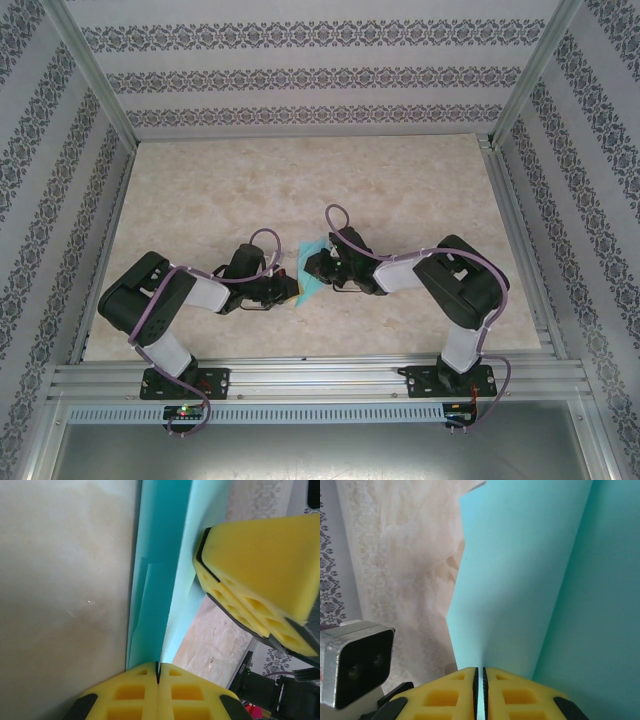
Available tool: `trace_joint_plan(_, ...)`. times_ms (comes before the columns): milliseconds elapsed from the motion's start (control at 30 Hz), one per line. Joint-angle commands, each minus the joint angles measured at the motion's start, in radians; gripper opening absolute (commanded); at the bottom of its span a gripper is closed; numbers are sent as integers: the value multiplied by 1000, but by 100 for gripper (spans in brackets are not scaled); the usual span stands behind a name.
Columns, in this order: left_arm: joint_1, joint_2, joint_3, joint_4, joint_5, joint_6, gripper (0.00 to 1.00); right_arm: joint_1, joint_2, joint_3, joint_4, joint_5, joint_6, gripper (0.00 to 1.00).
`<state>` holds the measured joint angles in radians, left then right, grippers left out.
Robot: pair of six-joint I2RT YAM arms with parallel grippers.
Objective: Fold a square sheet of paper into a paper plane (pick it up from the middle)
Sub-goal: Fourth fold the wing at the center of the table.
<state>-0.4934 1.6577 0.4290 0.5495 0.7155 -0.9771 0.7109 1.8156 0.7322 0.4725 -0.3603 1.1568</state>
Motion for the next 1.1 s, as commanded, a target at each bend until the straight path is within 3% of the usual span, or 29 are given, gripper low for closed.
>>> trace_joint_plan(0,24,34,15,-130,-38,5,0,-1,14,12,26,15,11,13)
trace_joint_plan(467,36,80,61,-193,13,27,0,-7,20,-3,6,33,14,13)
trace_joint_plan(900,38,64,60,-262,0,56,5,5,59,51,-141,25,-20,13)
trace_joint_plan(1067,39,47,46,-270,-19,57,2,7,62,53,-159,9,-33,14)
